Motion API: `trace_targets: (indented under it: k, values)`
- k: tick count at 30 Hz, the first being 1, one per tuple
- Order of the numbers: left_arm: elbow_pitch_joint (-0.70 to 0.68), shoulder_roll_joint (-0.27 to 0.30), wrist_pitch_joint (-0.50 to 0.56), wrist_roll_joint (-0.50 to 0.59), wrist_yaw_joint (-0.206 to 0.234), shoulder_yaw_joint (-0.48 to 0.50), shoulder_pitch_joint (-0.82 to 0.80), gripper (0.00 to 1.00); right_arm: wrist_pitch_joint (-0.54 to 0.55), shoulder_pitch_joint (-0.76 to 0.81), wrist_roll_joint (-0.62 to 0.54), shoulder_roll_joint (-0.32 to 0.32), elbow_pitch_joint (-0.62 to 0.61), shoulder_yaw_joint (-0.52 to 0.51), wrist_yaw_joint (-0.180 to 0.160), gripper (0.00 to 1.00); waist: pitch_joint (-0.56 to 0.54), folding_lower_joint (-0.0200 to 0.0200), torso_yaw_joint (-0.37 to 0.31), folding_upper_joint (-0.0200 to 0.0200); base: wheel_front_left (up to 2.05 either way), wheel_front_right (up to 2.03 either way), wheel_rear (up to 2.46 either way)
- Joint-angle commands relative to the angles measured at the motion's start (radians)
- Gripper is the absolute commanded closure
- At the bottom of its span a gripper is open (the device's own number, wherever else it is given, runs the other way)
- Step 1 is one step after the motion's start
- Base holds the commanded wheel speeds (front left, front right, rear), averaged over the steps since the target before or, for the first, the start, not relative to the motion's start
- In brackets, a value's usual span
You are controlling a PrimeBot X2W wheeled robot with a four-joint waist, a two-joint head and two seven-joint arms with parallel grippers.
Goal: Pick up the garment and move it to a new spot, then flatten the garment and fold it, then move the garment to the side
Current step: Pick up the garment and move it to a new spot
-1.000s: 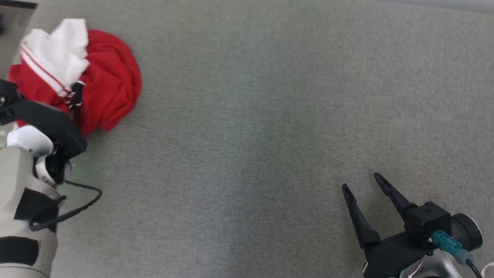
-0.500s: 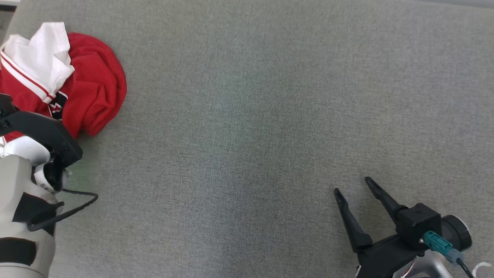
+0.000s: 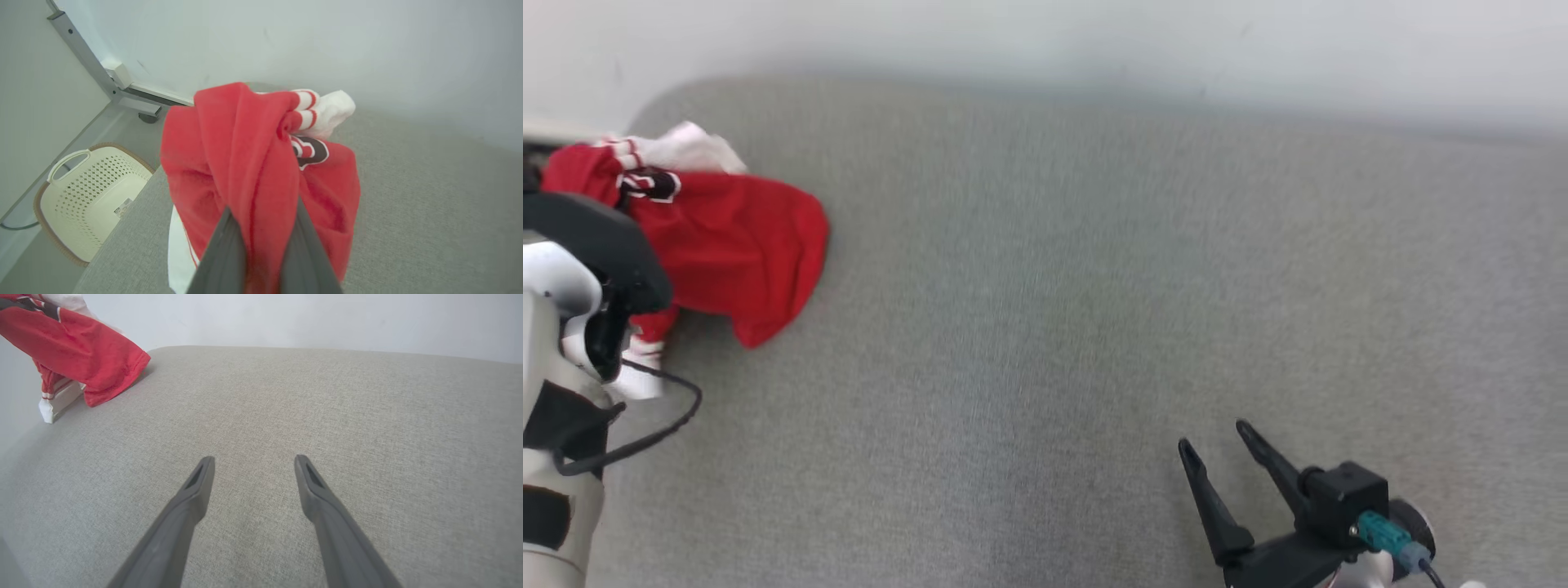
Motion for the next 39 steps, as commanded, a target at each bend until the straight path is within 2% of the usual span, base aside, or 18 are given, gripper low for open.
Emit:
trace_targets:
  k: [1,4,9,15,18,20,25,31,39]
  values:
    - [-0.014,0.013,0.004,0.014,-0.008,-0.014,-0.003,1.0,-0.014,0.019,0.006,0.007,0.01,0.001,0.001,0.0,-0.151,0.0001,-0.035,0.0,0.0,0.0,0.0]
    - [-0.061,0.026,0.021,0.029,-0.024,-0.048,-0.018,1.0,-0.041,0.03,0.013,0.017,0.041,-0.014,0.001,0.0,-0.216,0.0001,-0.059,0.0,0.0,0.0,0.0]
    - [-0.184,0.013,0.037,0.026,-0.033,-0.083,-0.033,1.0,-0.069,0.039,0.007,0.03,0.056,-0.065,0.001,0.0,-0.258,0.0001,-0.116,0.0,0.0,0.0,0.0]
    - [-0.371,-0.013,0.019,0.0,-0.033,-0.094,0.018,1.0,-0.077,0.029,-0.01,0.035,0.059,-0.094,0.001,0.0,-0.268,0.0001,-0.242,0.0,0.0,0.0,0.0]
    - [-0.478,-0.045,0.01,-0.011,-0.019,-0.1,0.056,1.0,-0.073,0.024,-0.02,0.036,0.055,-0.102,0.001,0.0,-0.261,0.0001,-0.309,0.0,0.0,0.0,0.0]
    - [-0.589,-0.097,-0.008,-0.001,0.008,-0.128,0.11,1.0,-0.066,0.024,-0.03,0.037,0.051,-0.106,0.001,0.0,-0.251,0.0001,-0.371,0.0,0.0,0.0,0.0]
    - [-0.715,-0.185,-0.002,-0.009,0.029,-0.188,0.192,1.0,-0.063,0.005,-0.022,0.039,0.048,-0.091,0.001,0.0,-0.225,0.0001,-0.475,0.0,0.0,0.0,0.0]
    - [-0.736,-0.23,0.018,0.0,0.043,-0.248,0.261,1.0,-0.067,-0.003,-0.011,0.039,0.057,-0.084,0.001,0.0,-0.191,0.0001,-0.549,0.0,0.0,0.0,0.0]
    - [-0.598,-0.242,-0.018,0.0,0.052,-0.286,0.365,1.0,-0.082,-0.012,0.011,0.04,0.071,-0.062,0.001,0.0,-0.138,0.0001,-0.574,0.0,0.0,0.0,0.0]
